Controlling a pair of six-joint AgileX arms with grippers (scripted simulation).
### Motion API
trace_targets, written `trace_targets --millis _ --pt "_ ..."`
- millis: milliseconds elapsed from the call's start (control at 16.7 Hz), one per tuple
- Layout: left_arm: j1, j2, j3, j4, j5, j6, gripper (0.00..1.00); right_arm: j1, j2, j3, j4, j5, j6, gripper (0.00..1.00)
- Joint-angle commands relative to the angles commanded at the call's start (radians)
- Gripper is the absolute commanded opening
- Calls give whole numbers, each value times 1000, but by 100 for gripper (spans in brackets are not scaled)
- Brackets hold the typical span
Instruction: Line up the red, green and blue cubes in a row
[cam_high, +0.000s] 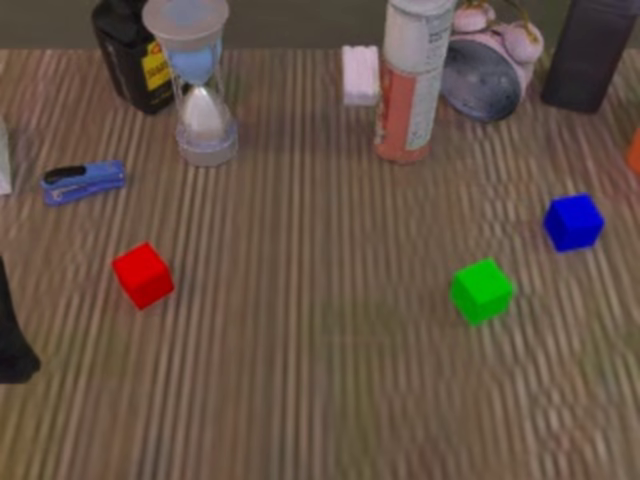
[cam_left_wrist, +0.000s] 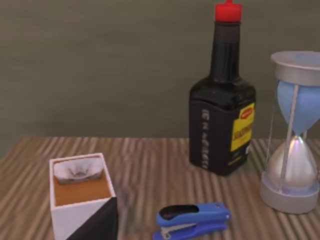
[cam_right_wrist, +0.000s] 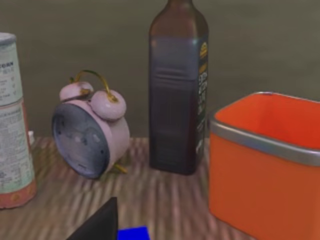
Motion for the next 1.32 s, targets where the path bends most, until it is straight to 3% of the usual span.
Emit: trace_targets --millis 240,480,1320 --pt "-7 31 30 -20 2 13 100 0 0 0 0 0 0 100" --pt "-35 220 204 -133 6 88 100 0 0 0 0 0 0 100" --pt "-179 1610 1177 -842 1 531 100 0 0 0 0 0 0 100"
